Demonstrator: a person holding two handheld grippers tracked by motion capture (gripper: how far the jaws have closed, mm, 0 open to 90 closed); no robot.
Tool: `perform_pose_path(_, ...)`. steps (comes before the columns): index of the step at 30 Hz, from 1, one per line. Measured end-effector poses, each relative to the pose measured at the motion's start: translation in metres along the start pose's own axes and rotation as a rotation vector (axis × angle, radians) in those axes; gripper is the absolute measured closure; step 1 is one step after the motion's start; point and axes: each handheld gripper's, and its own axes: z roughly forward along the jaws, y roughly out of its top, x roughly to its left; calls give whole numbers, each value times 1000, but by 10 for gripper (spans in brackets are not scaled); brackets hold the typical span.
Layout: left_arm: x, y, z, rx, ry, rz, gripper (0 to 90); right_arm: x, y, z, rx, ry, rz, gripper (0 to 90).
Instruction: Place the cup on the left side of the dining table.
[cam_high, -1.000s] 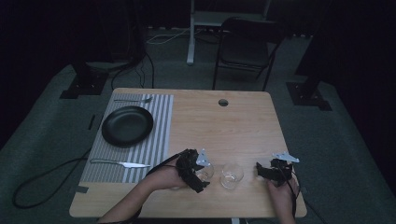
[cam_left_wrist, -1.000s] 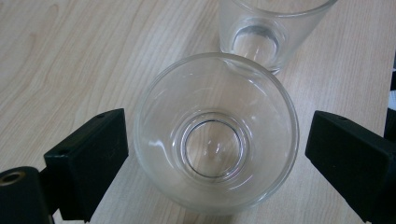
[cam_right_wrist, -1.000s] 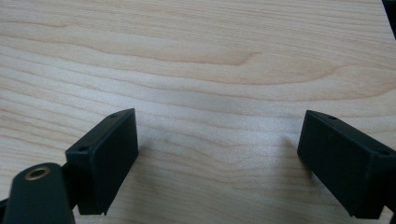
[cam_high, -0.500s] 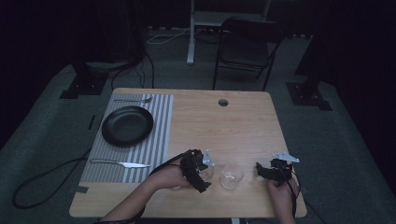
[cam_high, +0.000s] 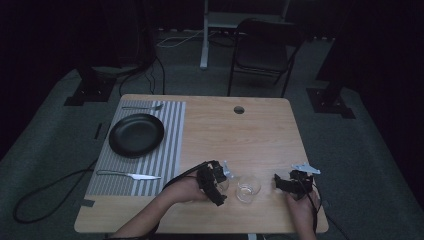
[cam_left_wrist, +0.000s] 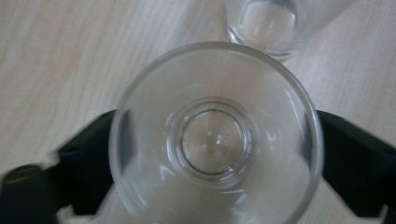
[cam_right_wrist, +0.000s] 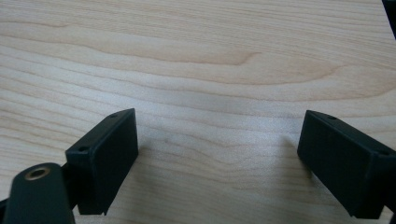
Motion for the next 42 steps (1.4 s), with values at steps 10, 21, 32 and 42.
perform_pose_path(10,4,0,-2,-19,-20,-33,183,0,0,0,0,0,0,119)
perform_pose_path(21,6,1,-2,-23,-9,-39,185,0,0,0,0,0,0,119)
perform_pose_path(32,9,2,-2,-39,-13,-61,185,0,0,0,0,0,0,119)
perform_pose_path(42,16,5,-9,-53,7,-74,186,0,0,0,0,0,0,119)
